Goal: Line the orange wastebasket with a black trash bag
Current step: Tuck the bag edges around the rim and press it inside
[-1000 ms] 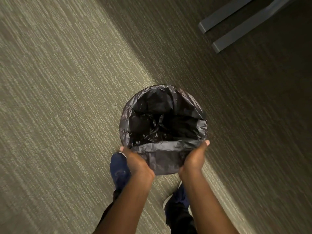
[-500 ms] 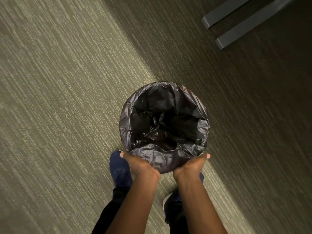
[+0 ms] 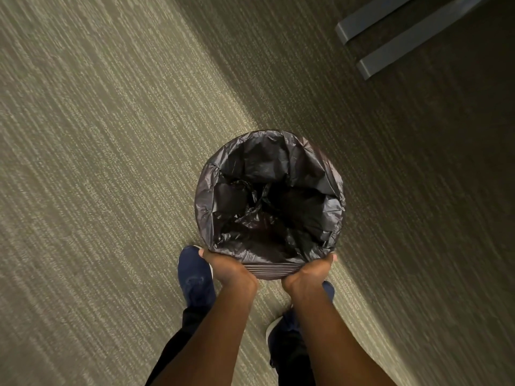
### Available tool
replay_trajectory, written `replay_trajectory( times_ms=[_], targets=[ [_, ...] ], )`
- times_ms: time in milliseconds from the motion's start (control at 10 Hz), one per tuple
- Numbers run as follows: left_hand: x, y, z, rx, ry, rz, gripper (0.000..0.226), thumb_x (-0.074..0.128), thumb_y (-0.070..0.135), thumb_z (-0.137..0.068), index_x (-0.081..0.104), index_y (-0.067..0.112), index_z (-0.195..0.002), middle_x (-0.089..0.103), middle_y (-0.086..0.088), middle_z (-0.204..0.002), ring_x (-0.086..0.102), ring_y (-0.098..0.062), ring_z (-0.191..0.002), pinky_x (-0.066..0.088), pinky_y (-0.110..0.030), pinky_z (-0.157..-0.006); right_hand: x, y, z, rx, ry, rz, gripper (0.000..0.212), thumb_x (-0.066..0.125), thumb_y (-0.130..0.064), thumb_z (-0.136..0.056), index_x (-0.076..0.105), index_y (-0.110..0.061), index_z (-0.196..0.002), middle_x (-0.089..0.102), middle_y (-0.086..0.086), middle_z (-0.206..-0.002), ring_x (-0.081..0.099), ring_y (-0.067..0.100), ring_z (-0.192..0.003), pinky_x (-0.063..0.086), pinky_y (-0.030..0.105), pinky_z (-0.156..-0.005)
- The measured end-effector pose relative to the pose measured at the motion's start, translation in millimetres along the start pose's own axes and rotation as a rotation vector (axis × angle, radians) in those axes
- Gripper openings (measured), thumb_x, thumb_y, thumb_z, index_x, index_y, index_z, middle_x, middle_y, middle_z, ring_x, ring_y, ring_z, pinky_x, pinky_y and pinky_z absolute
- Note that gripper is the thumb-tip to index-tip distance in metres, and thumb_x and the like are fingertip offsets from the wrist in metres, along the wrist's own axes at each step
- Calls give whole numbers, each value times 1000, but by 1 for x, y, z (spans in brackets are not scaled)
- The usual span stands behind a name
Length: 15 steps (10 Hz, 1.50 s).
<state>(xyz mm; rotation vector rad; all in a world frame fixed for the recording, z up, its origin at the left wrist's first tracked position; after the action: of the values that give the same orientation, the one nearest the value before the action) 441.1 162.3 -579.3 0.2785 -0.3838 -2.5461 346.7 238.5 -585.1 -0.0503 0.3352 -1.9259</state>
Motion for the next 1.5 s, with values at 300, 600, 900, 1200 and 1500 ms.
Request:
replay_trajectory(
  times_ms=[300,600,900,1200,1500],
  targets=[
    [-6,38,-1,4,63,-6,73,26,62,-101,42,12,-151,43,-17,-157,40,-37,-144,26,-51,-122,3,-68,2,-231,137,317,77,26,-64,-101,50,-4,-143,61,15,-134,58,29,-113,46,42,-104],
    [30,77,19,173,11,-434,98,22,83,-85,52,10,-144,54,-19,-147,52,-40,-132,39,-53,-112,60,-72,31,-942,-3,1010,75,24,-72,-96,45,-22,-149,53,8,-150,47,29,-138,35,40,-111],
    [19,91,-5,277,34,-640,98,20,83,-87,59,8,-137,61,-21,-137,58,-41,-125,43,-56,-110,52,-106,3,-546,31,930,97,27,-86,-85,58,-11,-138,60,18,-139,58,36,-124,44,47,-108],
    [62,98,18,1002,-95,-1060,58,25,55,-104,59,14,-129,66,-9,-124,63,-26,-107,41,-32,-79,122,-94,32,-1426,-137,1524,67,27,-66,-100,45,-20,-146,57,7,-144,53,27,-131,43,42,-102],
    [111,132,24,1401,-364,-1431,67,38,53,-102,33,10,-153,43,-14,-156,42,-29,-143,36,-47,-116,176,-98,50,-1690,-510,1688,58,33,-56,-102,51,-17,-141,60,9,-140,56,27,-128,45,42,-105]
  ],
)
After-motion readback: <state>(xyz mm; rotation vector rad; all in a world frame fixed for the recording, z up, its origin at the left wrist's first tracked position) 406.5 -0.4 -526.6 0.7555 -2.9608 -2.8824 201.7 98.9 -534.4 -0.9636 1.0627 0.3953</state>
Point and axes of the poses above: each hand's wrist, its own z-axis away from the middle knuckle, its own x-axis out of the palm, y = z × x, the point moved 2 cm from there along -z, towards the middle knuckle
